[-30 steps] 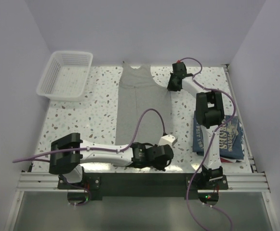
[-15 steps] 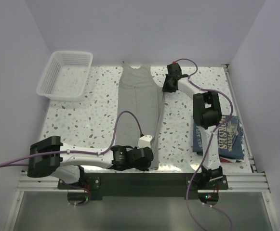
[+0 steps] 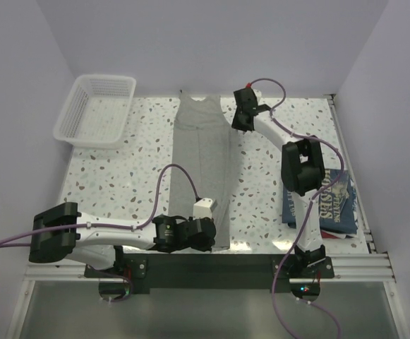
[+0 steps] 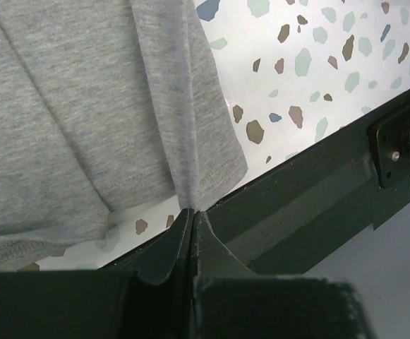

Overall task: Fold and stack the tank tops
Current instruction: Fold the tank top

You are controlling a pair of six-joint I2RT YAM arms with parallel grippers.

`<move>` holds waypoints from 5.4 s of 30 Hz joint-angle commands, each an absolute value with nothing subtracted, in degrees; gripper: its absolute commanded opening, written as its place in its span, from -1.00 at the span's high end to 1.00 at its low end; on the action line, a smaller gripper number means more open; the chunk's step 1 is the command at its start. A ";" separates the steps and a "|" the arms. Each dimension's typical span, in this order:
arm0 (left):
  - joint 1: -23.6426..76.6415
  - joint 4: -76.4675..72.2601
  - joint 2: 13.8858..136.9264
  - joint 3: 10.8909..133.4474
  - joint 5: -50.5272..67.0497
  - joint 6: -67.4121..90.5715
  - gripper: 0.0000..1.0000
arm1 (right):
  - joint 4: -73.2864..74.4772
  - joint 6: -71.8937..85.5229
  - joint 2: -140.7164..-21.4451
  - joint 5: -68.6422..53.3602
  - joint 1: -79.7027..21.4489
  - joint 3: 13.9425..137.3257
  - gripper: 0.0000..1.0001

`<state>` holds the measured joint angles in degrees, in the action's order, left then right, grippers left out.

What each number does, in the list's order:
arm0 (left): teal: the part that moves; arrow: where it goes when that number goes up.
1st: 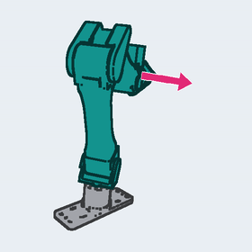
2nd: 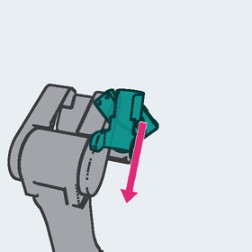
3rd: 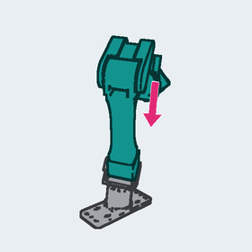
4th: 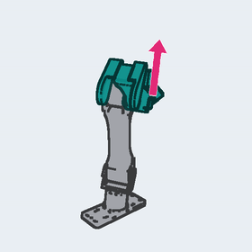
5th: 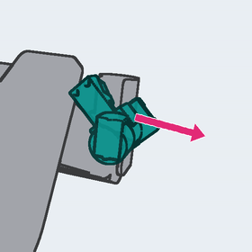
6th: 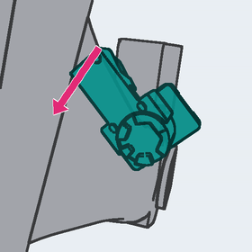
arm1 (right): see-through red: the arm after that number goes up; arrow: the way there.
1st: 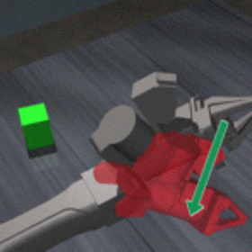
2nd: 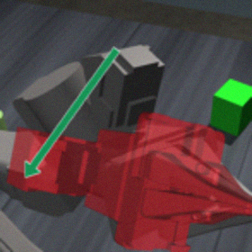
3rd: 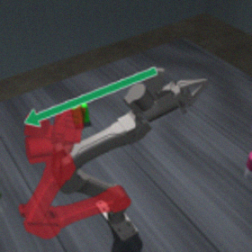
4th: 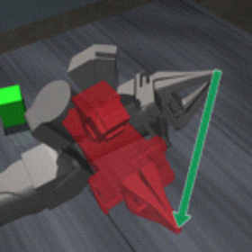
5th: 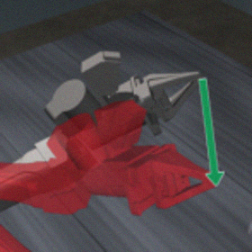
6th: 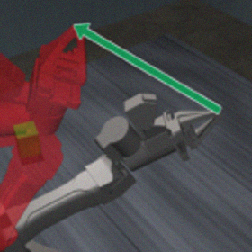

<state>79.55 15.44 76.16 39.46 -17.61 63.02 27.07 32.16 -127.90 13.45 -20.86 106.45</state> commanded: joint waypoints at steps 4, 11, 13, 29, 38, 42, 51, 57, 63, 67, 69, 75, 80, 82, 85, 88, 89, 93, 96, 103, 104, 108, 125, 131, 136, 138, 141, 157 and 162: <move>79.63 13.01 74.36 39.20 -19.77 64.16 1.00 | 29.53 31.99 -124.27 17.76 -20.48 111.18 1.00; 79.72 15.81 73.30 38.15 -20.57 66.09 1.00 | 30.32 31.73 -127.78 15.38 -22.32 116.27 1.00; 79.80 16.43 73.04 37.71 -20.74 66.62 1.00 | 30.32 31.73 -128.67 14.94 -23.20 117.77 1.00; 81.30 21.62 70.58 34.72 -22.50 71.80 1.00 | 28.30 32.96 -137.63 12.48 -28.91 125.94 1.00; 82.44 22.94 70.22 34.01 -23.20 73.74 1.00 | 26.29 33.22 -140.01 12.04 -30.85 127.88 1.00; 82.62 23.29 69.96 33.84 -23.29 74.35 1.00 | 25.58 33.22 -141.15 11.69 -31.64 128.58 1.00; 82.79 23.73 69.96 33.57 -23.47 75.23 1.00 | 24.43 33.22 -143.09 10.99 -32.61 129.29 1.00; 82.97 23.73 69.87 33.57 -23.64 75.32 1.00 | 22.85 33.40 -143.35 9.58 -32.78 128.85 0.97; 83.06 24.52 69.70 34.36 -24.43 75.32 0.72 | 22.24 33.05 -143.35 8.44 -32.87 129.11 0.60; 83.06 25.75 69.00 35.24 -25.40 75.15 0.32 | 21.80 32.78 -142.30 7.56 -32.87 128.94 0.20; 83.14 26.54 68.21 36.29 -26.54 74.97 0.21 | 21.97 32.61 -141.16 7.12 -32.96 129.11 0.12; 83.14 32.67 64.70 43.05 -31.19 72.42 0.13 | 25.30 30.68 -137.47 6.85 -32.52 130.87 -0.01; 72.92 38.76 63.64 49.83 -32.27 67.35 0.13 | 26.81 30.41 -127.90 7.47 -31.82 120.46 -0.01; 67.26 35.44 63.11 48.96 -30.07 60.86 0.13 | 26.81 30.41 -124.99 7.03 -31.82 115.95 0.00; 56.45 29.20 63.45 47.64 -23.92 53.12 0.22 | 25.85 31.11 -119.02 5.46 -32.08 105.67 0.03; 48.18 25.85 66.26 47.81 -19.35 47.05 0.26 | 23.29 31.29 -113.92 4.92 -33.04 95.30 0.04; 44.34 24.88 67.84 47.90 -17.16 45.63 0.24 | 22.51 31.38 -113.12 4.83 -33.66 91.27 0.05; 37.54 18.99 73.29 48.25 -10.02 39.91 0.21 | 20.65 32.60 -110.74 5.18 -34.98 84.38 0.07; 34.90 18.98 77.25 48.95 -8.70 39.29 0.26 | 21.00 33.13 -110.57 5.45 -35.51 82.18 0.15; 34.72 22.05 71.29 39.84 -8.36 40.86 0.04 | 19.60 34.98 -98.39 6.07 -39.19 67.78 0.16; 34.80 22.67 68.58 38.77 -7.91 41.13 0.03 | 19.69 35.33 -96.61 5.98 -39.90 64.11 0.15; 34.80 26.53 62.06 33.07 -3.35 44.28 0.04 | 22.06 38.04 -88.17 5.63 -43.94 55.92 0.13; 35.24 41.75 49.22 26.46 2.98 57.13 0.15 | 27.86 50.00 -70.05 -3.78 -57.56 37.36 0.06; 35.51 38.59 50.97 23.64 7.03 56.43 0.03 | 24.61 53.26 -70.40 -5.71 -61.08 34.10 -0.01; 36.21 38.49 50.89 23.47 7.56 56.51 0.01 | 22.16 55.28 -71.02 -6.24 -62.75 33.58 -0.05; 36.30 38.41 50.89 23.20 7.82 56.69 0.01 | 21.89 55.81 -70.93 -6.15 -62.93 33.22 -0.07; 36.56 38.15 51.33 22.94 7.82 56.69 0.03 | 20.92 56.77 -70.84 -6.15 -62.93 32.43 -0.07; 40.69 37.80 52.47 21.53 8.00 59.68 0.16 | 14.33 61.00 -72.95 -5.89 -63.81 29.09 0.01; 42.27 36.04 53.96 21.01 8.00 60.82 0.21 | 13.80 61.79 -72.95 -4.92 -63.72 28.74 0.16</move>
<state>41.28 37.78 52.75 22.20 7.81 59.40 15.07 60.38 -72.49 -5.98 -63.40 29.47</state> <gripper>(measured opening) 0.406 0.439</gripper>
